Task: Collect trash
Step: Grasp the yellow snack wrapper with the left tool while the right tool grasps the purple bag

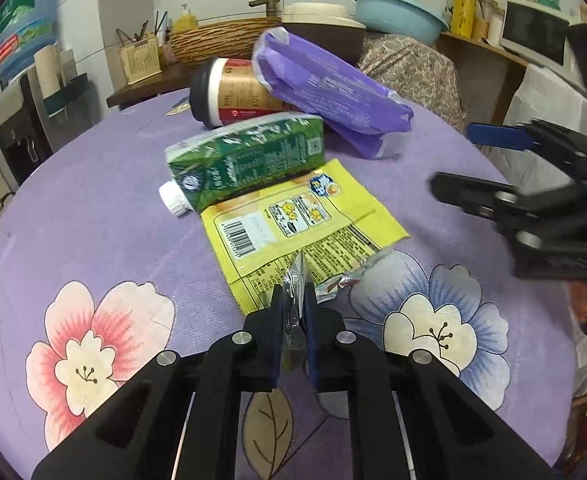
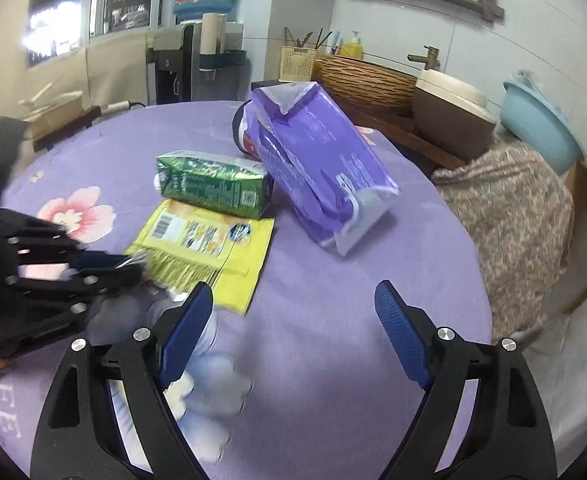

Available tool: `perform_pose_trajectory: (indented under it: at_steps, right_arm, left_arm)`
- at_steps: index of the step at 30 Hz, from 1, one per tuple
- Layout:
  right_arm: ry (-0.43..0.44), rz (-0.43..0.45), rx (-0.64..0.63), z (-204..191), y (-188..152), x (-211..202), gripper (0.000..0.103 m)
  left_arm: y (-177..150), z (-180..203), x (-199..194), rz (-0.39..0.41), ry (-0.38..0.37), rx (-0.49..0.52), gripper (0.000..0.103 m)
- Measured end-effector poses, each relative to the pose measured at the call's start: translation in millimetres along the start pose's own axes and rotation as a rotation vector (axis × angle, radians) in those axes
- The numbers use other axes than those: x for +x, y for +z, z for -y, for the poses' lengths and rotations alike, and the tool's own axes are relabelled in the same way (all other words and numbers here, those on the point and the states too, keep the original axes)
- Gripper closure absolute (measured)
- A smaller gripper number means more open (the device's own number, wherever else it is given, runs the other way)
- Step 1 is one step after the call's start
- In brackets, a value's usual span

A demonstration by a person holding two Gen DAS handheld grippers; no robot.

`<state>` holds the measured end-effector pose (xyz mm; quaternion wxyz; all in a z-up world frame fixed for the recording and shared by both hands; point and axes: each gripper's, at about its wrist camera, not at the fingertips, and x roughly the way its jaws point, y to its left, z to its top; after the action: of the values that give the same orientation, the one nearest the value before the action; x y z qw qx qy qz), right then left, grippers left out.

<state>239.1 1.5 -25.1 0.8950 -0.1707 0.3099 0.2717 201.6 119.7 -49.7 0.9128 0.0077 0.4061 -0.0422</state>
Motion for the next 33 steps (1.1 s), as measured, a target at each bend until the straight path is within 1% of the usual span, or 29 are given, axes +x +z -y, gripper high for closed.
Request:
perform_pose_trajectory:
  at_steps: [3,5,7,9,12,13,14,17,20,26,33]
  right_arm:
    - [-0.049,-0.002,-0.059,-6,18,21,0.021]
    - [-0.099,0.006,-0.114,-13,29,32,0.022]
    - [-0.151,0.009,-0.175,-18,37,45,0.028]
    - [-0.180,-0.006,-0.221,-23,42,58,0.035]
    - [-0.237,-0.031,-0.266,-25,44,75,0.057]
    - [-0.253,-0.039,-0.272,-25,43,78,0.073]
    - [-0.255,-0.048,-0.261,-22,42,80,0.080]
    - [-0.233,-0.036,-0.203,-13,38,71,0.085]
    - [-0.198,-0.020,-0.165,-8,32,57,0.086]
    - [-0.161,0.030,-0.097,2,11,16,0.087]
    - [-0.130,0.091,0.020,26,-18,-38,0.087]
  left_arm:
    - [0,-7,-10,0.021,-0.023,-0.022,0.093]
    - [-3,-11,-18,0.032,-0.037,-0.033,0.093]
    - [-5,-14,-23,0.041,-0.045,-0.042,0.093]
    - [-7,-15,-29,0.050,-0.050,-0.047,0.093]
    - [-8,-19,-33,0.056,-0.055,-0.052,0.093]
    - [-8,-22,-33,0.057,-0.057,-0.053,0.093]
    - [-9,-22,-34,0.059,-0.058,-0.053,0.093]
    - [-8,-22,-33,0.062,-0.065,-0.051,0.093]
    - [-7,-17,-34,0.068,-0.077,-0.052,0.093]
    - [-4,1,-43,0.103,-0.092,-0.032,0.093]
    - [-1,26,-48,0.121,-0.129,-0.021,0.093]
